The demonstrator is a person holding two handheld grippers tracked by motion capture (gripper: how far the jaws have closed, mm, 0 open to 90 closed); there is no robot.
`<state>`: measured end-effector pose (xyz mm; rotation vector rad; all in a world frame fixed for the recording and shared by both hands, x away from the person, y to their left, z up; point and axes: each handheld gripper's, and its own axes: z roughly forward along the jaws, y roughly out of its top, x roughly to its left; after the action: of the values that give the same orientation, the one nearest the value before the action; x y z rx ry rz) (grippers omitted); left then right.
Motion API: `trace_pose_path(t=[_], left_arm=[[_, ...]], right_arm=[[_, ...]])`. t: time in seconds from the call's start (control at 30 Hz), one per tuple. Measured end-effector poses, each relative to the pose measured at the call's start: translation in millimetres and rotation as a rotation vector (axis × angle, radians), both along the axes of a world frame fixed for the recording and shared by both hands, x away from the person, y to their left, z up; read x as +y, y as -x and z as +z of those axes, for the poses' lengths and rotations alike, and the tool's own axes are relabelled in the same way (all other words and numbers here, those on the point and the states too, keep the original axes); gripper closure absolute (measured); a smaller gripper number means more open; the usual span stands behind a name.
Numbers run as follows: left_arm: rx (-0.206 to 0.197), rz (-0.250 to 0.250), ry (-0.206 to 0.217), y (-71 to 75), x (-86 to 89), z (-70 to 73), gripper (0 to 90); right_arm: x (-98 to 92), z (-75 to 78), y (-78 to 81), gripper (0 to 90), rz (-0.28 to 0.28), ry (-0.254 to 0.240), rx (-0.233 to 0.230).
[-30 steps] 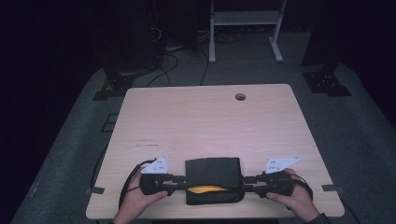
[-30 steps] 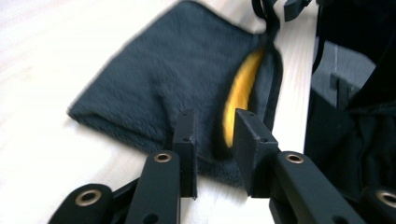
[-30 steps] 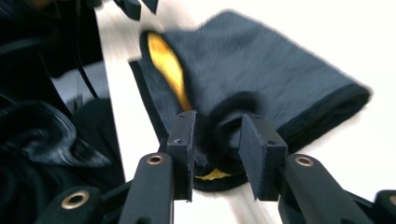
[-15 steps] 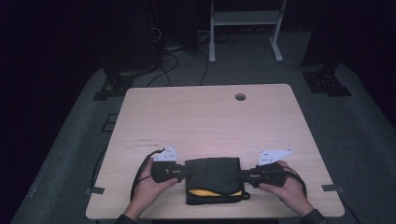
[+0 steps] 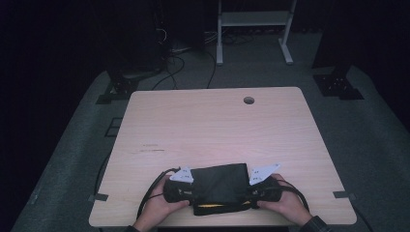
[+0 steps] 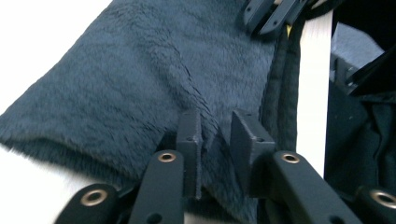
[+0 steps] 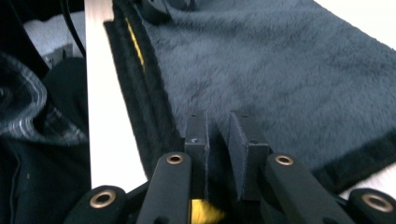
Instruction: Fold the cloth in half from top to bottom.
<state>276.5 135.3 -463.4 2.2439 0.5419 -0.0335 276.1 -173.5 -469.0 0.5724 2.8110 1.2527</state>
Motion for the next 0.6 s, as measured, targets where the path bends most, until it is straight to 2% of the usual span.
trace_pose_path(t=[0.1,0.13,0.17,0.2,0.27,0.37,0.4,0.43,0.47,0.6], left_arm=[[0.001,0.014,0.002,3.9,1.0,-4.7,63.6],[-0.019,0.013,-0.014,7.5,-0.8,-3.8,60.2],[-0.019,0.013,-0.014,7.5,-0.8,-3.8,58.5],[-0.029,0.016,-0.023,9.7,-0.7,-2.9,58.5],[-0.06,0.035,-0.027,16.0,3.3,-3.6,52.7],[-0.079,0.048,-0.033,17.9,4.7,-2.2,48.7],[-0.096,0.052,-0.041,17.5,5.1,-0.6,42.2],[-0.11,0.064,-0.037,16.9,5.0,0.7,40.1],[-0.117,0.074,-0.033,15.7,5.4,1.9,40.1],[-0.153,0.128,-0.014,5.6,11.3,7.2,31.7]], right_arm=[[-2.5,1.0,5.6,74.9,0.005,0.024,-0.026],[-1.5,0.8,7.7,74.7,0.013,0.037,-0.043],[-1.5,0.8,7.7,74.7,0.013,0.037,-0.043],[-1.4,0.9,8.2,74.4,0.015,0.041,-0.048],[-3.5,0.5,8.9,73.8,0.016,0.04,-0.049],[-3.9,0.1,8.2,72.2,0.019,0.036,-0.046],[-4.1,1.4,6.5,65.6,0.009,0.025,-0.035],[-5.1,2.1,4.9,61.8,0.002,0.014,-0.035],[-5.1,2.1,4.9,61.8,0.002,0.014,-0.035],[-13.3,8.5,-2.3,50.3,-0.061,-0.04,-0.049]])
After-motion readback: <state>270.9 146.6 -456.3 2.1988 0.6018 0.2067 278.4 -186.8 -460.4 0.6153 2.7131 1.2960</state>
